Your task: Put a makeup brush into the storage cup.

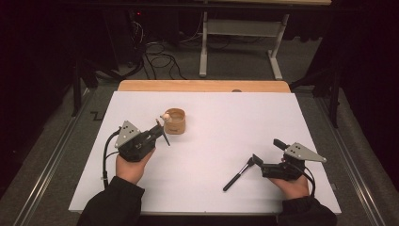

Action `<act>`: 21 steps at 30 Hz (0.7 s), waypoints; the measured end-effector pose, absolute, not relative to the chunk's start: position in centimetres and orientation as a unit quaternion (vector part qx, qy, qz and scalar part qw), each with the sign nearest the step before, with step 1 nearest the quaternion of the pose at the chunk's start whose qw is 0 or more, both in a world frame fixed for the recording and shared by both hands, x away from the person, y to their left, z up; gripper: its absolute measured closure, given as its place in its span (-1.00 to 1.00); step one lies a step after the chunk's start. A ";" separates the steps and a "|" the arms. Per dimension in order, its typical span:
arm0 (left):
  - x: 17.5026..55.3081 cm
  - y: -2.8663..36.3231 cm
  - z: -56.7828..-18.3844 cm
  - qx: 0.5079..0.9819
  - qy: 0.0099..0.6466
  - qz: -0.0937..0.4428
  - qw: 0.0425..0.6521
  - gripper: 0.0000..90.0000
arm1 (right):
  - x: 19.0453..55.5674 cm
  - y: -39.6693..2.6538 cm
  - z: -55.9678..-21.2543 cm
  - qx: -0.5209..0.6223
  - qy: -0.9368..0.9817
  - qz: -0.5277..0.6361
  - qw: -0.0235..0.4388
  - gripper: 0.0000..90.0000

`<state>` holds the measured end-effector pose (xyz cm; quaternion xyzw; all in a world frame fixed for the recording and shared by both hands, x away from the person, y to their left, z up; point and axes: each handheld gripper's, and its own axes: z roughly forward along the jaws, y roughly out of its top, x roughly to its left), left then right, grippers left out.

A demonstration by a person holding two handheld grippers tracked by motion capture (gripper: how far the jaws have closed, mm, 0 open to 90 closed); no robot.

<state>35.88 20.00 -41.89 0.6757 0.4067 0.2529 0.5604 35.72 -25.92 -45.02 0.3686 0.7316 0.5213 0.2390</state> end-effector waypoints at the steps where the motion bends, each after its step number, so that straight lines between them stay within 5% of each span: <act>1: 35.9 20.0 -41.9 0.676 0.407 0.253 0.560 0.84 | 35.8 -25.9 -45.0 0.369 0.732 0.520 0.239 -0.99; 21: 36.9 19.9 -40.4 0.661 0.414 0.250 0.573 0.84 | 37.2 -24.5 -44.6 0.368 0.734 0.523 0.230 -0.99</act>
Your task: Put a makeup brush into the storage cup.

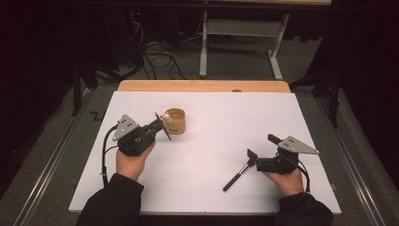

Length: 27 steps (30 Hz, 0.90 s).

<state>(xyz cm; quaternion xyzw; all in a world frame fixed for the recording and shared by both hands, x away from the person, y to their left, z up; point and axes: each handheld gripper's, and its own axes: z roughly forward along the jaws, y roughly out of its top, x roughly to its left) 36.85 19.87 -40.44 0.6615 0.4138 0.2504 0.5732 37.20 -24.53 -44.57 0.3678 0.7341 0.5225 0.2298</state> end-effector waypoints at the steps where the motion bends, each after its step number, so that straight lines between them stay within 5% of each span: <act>1: 36.9 19.8 -40.3 0.662 0.414 0.250 0.573 0.84 | 37.2 -24.6 -44.6 0.369 0.733 0.523 0.230 -0.99; 27: 40.5 18.9 -37.6 0.652 0.421 0.261 0.574 0.84 | 36.0 -24.5 -45.1 0.355 0.738 0.523 0.236 -0.99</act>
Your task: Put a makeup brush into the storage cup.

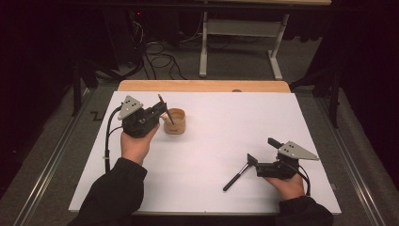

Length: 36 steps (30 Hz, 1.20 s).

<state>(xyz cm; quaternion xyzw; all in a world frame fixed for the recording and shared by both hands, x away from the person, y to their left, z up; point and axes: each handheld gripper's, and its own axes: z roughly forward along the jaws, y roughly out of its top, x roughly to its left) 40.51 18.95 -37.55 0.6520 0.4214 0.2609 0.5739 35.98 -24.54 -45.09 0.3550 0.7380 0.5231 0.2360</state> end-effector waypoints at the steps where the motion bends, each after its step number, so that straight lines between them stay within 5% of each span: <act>1: 40.6 18.9 -37.5 0.652 0.421 0.263 0.573 0.84 | 36.0 -24.5 -45.1 0.356 0.738 0.523 0.235 -0.99; 36: 44.9 18.7 -38.4 0.640 0.460 0.274 0.551 0.84 | 35.8 -24.4 -45.3 0.358 0.738 0.523 0.232 -0.99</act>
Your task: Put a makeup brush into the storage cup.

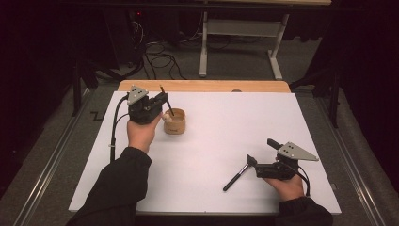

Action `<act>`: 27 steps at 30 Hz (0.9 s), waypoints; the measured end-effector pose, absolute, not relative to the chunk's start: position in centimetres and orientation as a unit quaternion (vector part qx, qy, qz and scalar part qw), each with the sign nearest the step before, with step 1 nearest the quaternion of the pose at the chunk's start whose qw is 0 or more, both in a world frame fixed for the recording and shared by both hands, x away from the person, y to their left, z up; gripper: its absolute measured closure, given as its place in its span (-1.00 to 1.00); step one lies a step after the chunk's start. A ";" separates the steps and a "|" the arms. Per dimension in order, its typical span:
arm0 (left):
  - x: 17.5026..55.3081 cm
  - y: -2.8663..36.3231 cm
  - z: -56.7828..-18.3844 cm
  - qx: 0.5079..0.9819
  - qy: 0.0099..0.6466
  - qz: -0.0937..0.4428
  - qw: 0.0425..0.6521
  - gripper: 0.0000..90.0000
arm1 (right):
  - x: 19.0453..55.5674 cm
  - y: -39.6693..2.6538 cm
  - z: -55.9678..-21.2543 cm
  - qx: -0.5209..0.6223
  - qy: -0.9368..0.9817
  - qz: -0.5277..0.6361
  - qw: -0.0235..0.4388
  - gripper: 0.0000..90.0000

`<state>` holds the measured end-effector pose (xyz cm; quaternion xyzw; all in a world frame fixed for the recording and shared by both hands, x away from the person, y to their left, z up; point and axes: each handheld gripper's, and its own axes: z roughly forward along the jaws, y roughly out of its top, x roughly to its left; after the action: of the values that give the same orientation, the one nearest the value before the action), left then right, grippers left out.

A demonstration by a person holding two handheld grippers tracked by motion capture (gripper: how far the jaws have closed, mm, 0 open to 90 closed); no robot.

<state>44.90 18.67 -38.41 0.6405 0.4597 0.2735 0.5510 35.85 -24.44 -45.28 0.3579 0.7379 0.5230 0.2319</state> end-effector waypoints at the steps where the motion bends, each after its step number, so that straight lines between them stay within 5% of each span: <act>1: 45.0 18.7 -38.5 0.640 0.461 0.274 0.551 0.84 | 35.9 -24.4 -45.3 0.358 0.738 0.523 0.232 -0.99; 27: 45.9 18.6 -40.2 0.652 0.475 0.263 0.529 0.84 | 35.8 -24.4 -45.3 0.358 0.739 0.523 0.229 -0.97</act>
<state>45.92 18.58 -40.22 0.6521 0.4749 0.2633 0.5290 35.82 -24.43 -45.34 0.3579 0.7391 0.5225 0.2293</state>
